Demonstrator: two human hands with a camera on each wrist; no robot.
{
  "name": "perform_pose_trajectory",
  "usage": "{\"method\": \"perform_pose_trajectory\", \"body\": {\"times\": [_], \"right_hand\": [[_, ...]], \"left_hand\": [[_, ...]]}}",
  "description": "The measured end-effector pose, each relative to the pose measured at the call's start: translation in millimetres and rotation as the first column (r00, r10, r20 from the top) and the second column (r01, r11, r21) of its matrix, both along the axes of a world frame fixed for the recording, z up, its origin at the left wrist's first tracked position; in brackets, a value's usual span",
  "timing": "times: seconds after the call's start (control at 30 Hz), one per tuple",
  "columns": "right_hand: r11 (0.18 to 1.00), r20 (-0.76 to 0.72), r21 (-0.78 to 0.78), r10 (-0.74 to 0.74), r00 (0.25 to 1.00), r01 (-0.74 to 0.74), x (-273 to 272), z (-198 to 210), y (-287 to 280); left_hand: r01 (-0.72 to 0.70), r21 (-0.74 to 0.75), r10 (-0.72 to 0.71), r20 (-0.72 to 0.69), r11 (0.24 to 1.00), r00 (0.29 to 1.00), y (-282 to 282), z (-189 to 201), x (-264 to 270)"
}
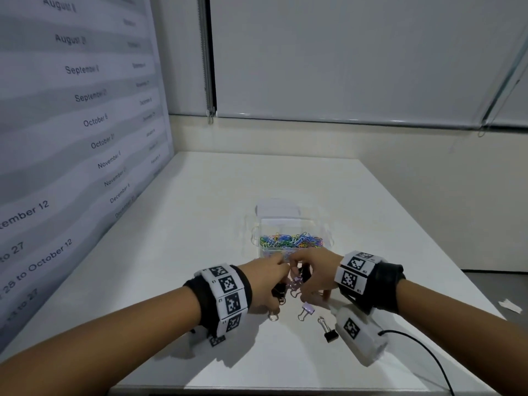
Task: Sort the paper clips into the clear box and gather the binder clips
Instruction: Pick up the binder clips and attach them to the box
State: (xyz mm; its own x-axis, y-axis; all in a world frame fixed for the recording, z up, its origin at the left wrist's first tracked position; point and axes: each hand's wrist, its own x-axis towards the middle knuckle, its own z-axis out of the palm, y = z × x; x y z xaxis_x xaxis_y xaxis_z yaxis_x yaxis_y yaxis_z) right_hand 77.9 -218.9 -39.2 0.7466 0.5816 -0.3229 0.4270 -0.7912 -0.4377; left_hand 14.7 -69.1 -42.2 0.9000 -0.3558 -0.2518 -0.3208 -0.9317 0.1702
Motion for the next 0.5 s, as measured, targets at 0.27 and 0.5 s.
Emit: {"method": "perform_pose_trajectory", "body": {"times": [0.27,0.5], "right_hand": [[0.979,-0.141,0.191,-0.049,0.989,0.075,33.6,47.4,2.8],[0.944,0.031,0.242,-0.236,0.971,0.222,96.3,60.0,16.7]], "left_hand": [[0.085,-0.015,-0.086,-0.082,0.996,0.993,6.8,0.3,17.3],[0.072,-0.136,-0.093,-0.158,0.988,0.983,12.8,-5.2,31.0]]}}
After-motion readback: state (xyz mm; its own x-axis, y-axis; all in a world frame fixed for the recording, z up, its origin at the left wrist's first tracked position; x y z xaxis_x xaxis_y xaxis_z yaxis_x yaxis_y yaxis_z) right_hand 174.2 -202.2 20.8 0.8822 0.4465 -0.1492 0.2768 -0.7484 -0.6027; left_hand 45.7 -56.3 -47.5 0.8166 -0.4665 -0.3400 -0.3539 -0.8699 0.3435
